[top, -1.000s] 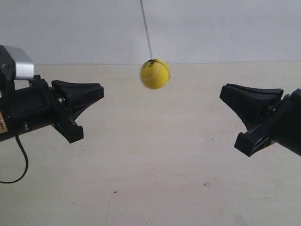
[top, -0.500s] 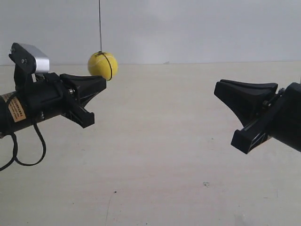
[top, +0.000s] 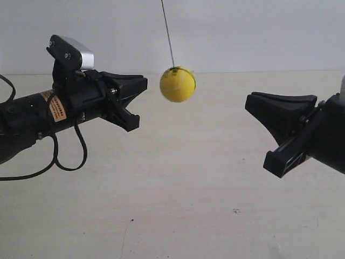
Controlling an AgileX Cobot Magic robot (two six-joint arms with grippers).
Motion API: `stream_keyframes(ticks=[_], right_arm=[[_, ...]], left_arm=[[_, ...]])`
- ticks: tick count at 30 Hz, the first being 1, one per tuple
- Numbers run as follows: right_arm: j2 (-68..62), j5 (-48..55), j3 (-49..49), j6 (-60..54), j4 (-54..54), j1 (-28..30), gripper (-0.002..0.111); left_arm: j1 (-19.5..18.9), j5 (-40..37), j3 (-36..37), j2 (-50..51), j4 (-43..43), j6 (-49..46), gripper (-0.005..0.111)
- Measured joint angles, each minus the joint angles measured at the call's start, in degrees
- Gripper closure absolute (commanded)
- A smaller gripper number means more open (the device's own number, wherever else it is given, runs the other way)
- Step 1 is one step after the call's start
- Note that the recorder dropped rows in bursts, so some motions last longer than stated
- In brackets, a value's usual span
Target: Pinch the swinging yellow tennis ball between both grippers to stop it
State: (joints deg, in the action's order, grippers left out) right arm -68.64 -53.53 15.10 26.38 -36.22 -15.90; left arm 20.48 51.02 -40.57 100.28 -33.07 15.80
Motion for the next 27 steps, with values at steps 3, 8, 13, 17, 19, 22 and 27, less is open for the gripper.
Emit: stream_keyframes(ticks=[3,8,13,17,19,22,27], right_arm=[[-2.29,0.78,1.16,-0.23,0.00,0.00,0.108],[-8.71,-3.68,1.95,0.77,-0.63,0.00,0.108],[-13.22,-7.87,2.56,1.07,-1.64,0.00,0.108],[-13.71,-8.12,3.07,1.07,-2.29,0.00,0.108],[-13.71,-8.27,3.07,1.07,-2.59,0.00,0.108],[-13.71,-8.47,3.17,1.07,-2.90,0.00,0.108],[-14.63,-8.47,6.71,1.98,-3.09,-1.18,0.108]], left_arm=[[0.00,-0.07,0.00,0.00,-0.65,0.40,0.102],[1.15,-0.07,0.00,0.00,-1.47,2.20,0.102],[4.15,0.39,-0.21,0.00,-1.69,2.43,0.102],[5.17,1.57,-0.43,0.00,-1.85,2.43,0.102],[5.27,1.71,-0.43,0.00,-2.01,2.43,0.102],[5.27,1.80,-0.43,0.00,-2.11,2.43,0.102],[5.27,2.21,-0.43,0.00,-1.98,1.28,0.102]])
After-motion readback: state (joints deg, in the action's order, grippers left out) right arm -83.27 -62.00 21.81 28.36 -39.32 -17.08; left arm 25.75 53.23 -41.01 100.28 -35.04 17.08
